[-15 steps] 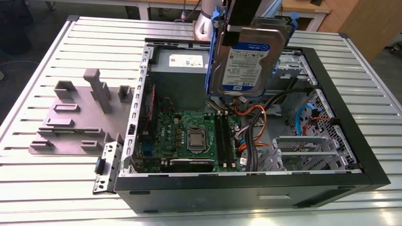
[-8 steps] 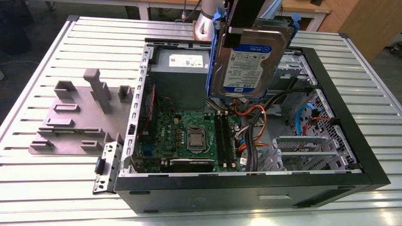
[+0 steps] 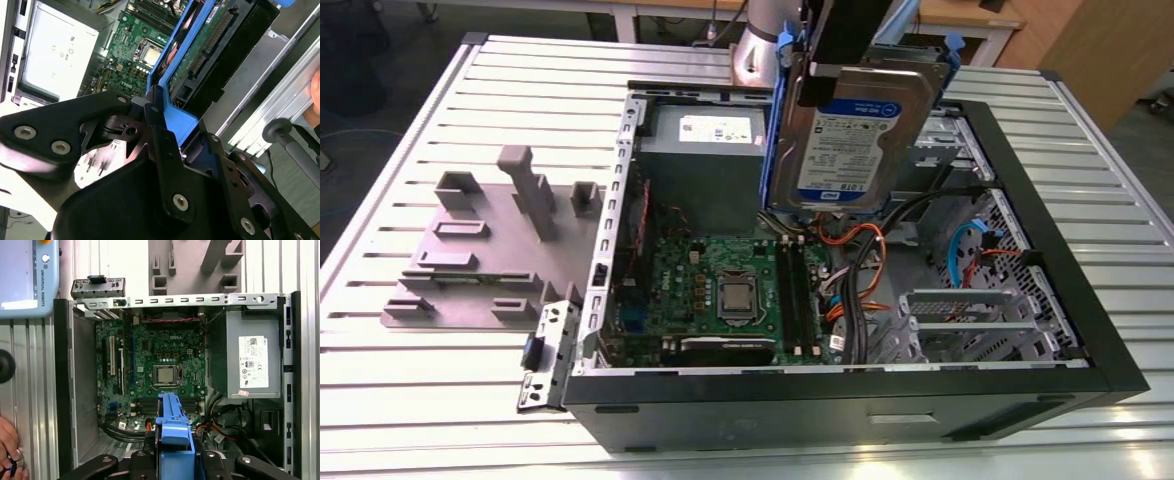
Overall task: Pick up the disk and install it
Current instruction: 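Pick up the disk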
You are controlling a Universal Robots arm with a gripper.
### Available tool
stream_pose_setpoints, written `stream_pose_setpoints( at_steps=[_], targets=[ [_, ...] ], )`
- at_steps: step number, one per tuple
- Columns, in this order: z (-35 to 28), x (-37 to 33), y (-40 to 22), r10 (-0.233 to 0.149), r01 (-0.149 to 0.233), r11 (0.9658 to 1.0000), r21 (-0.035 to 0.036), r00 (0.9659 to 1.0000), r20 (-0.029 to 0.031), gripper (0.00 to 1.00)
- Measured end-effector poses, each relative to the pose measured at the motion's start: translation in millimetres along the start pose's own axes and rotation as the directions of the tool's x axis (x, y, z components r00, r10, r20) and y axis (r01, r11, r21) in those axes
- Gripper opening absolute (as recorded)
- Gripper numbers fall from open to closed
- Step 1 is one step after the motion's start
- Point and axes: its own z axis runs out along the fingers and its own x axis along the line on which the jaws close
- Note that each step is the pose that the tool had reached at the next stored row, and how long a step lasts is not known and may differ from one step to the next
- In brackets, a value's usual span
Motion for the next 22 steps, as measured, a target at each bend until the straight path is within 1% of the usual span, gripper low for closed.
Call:
stream_pose_setpoints(
  at_steps=[15, 22],
  targets=[
    [0.5, 9.0, -2.5, 0.000, 0.000, 1.0000, 0.0001, 1.0000, -0.0034, 0.36],
    [0.6, 9.8, -2.8, 0.000, 0.000, 1.0000, 0.0001, 1.0000, -0.0036, 0.36]
  ],
)
